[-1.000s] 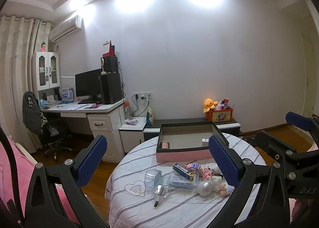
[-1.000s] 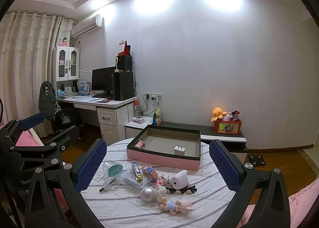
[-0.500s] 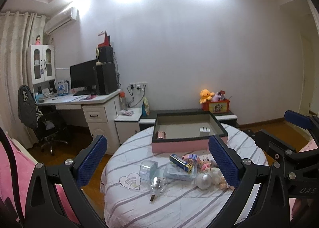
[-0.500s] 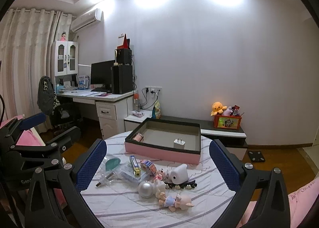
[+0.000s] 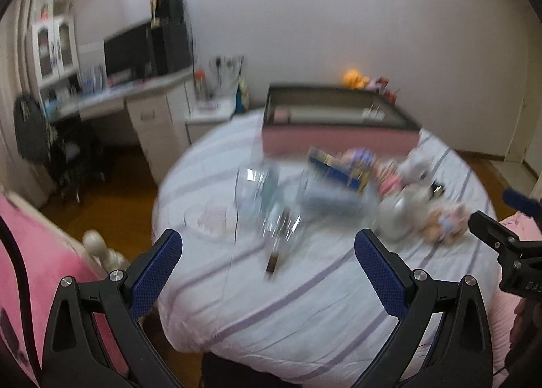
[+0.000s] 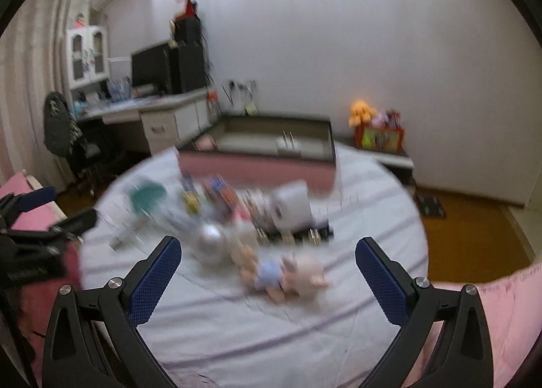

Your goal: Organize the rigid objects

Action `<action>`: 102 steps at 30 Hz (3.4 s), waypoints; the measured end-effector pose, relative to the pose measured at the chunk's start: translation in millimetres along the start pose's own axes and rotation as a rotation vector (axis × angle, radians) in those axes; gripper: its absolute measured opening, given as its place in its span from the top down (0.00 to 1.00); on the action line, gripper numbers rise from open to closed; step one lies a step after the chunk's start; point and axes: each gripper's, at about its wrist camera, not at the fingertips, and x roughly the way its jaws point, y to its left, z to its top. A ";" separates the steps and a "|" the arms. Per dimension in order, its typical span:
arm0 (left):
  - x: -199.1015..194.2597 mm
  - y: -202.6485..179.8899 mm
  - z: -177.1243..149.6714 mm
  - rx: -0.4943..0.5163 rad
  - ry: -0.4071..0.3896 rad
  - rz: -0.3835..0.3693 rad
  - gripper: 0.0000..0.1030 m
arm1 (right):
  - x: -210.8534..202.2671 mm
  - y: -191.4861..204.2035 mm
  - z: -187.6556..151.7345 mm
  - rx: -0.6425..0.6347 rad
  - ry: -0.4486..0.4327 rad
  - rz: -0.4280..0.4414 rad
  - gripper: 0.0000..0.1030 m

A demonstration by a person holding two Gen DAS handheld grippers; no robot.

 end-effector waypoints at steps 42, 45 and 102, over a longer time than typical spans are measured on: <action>41.5 -50.9 22.0 0.083 0.089 -0.150 0.50 | 65.1 -39.2 -8.9 0.098 0.138 0.108 0.38; 40.2 -56.2 36.6 0.091 0.070 -0.171 0.50 | 57.5 -39.2 2.3 0.093 0.106 0.119 0.38; -32.6 -27.2 129.8 0.035 -0.319 0.009 0.00 | 8.3 21.0 137.6 -0.074 -0.227 0.065 0.00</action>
